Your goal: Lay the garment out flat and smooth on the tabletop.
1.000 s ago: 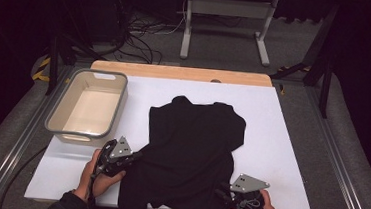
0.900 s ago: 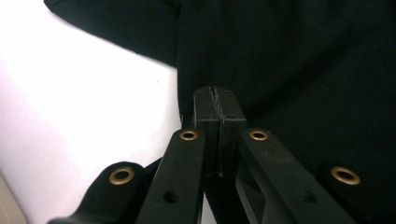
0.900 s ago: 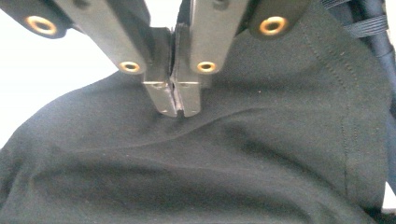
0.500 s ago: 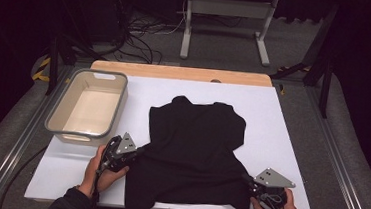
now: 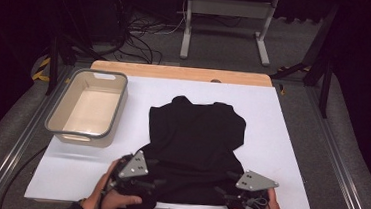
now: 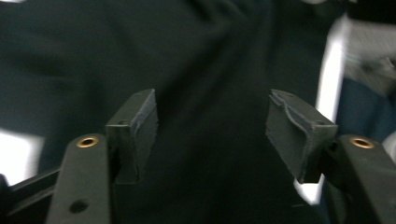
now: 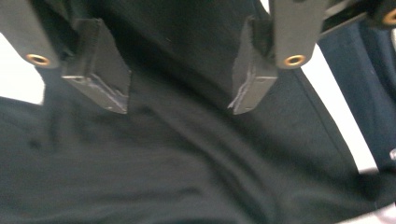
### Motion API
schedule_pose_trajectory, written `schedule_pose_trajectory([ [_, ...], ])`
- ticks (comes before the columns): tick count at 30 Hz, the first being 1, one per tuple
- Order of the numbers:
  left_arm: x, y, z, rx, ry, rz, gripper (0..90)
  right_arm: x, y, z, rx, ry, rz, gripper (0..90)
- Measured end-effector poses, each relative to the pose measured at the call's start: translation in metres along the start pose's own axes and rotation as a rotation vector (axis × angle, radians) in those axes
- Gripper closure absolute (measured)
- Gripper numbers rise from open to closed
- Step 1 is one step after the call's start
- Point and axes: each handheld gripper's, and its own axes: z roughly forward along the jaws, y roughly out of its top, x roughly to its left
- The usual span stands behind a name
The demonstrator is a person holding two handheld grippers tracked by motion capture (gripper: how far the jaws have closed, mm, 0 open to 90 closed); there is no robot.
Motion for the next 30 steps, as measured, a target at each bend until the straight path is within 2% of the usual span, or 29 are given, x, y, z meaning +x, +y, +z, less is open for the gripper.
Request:
schedule_pose_trajectory([
  [3,-0.007,-0.004,0.019,0.087,-0.029,0.031,34.9,-0.005,-0.002,0.015,0.043,0.01,0.007,35.3],
  [5,-0.005,-0.005,0.023,0.094,-0.033,0.031,40.2,-0.011,-0.003,0.021,0.059,0.019,0.039,38.1],
  [6,-0.001,-0.007,0.026,0.098,-0.048,0.015,40.2,-0.011,-0.003,0.021,0.059,0.019,0.039,38.1],
  [7,0.003,-0.01,0.028,0.083,-0.076,-0.016,47.2,-0.014,-0.001,0.026,0.078,0.011,0.024,46.1],
  [8,0.005,-0.011,0.027,0.083,-0.074,-0.017,50.7,-0.015,0.0,0.027,0.081,0.011,0.017,51.0],
  [9,0.007,-0.01,0.026,0.086,-0.07,-0.008,56.9,-0.016,0.002,0.027,0.085,0.011,0.011,60.9],
  [11,0.009,-0.011,0.025,0.088,-0.098,-0.007,71.8,-0.018,0.003,0.027,0.094,0.014,0.0,76.9],
  [12,0.009,-0.011,0.025,0.09,-0.118,0.001,79.1,-0.018,0.003,0.027,0.102,0.04,-0.006,85.1],
  [13,0.009,-0.011,0.025,0.09,-0.118,0.001,86.1,-0.016,0.003,0.026,0.105,0.05,-0.015,87.8],
  [14,0.008,-0.01,0.024,0.099,-0.13,0.012,87.6,-0.014,0.004,0.025,0.11,0.052,-0.031,88.5],
  [16,0.004,-0.01,0.019,0.124,-0.164,0.033,87.9,-0.009,0.005,0.019,0.115,0.097,-0.049,88.8],
  [18,-0.002,-0.012,0.014,0.129,-0.204,0.044,88.0,-0.003,0.004,0.011,0.106,0.125,-0.046,88.9],
  [20,-0.011,-0.012,0.008,0.141,-0.213,0.072,88.0,0.005,0.006,0.002,0.102,0.149,-0.059,89.0],
  [21,-0.011,-0.012,0.008,0.141,-0.213,0.072,88.0,0.01,0.006,-0.002,0.095,0.163,-0.068,88.9],
  [22,-0.02,-0.015,0.002,0.14,-0.23,0.076,88.0,0.016,0.007,-0.005,0.092,0.182,-0.078,88.9],
  [25,-0.032,-0.02,-0.008,0.13,-0.243,0.076,88.0,0.033,0.005,-0.014,0.089,0.209,-0.099,89.0],
  [29,-0.046,-0.027,-0.019,0.132,-0.238,0.09,88.0,0.051,0.001,-0.024,0.094,0.225,-0.115,88.9],
  [30,-0.048,-0.028,-0.021,0.119,-0.242,0.088,87.9,0.054,0.0,-0.026,0.09,0.232,-0.109,88.8],
])
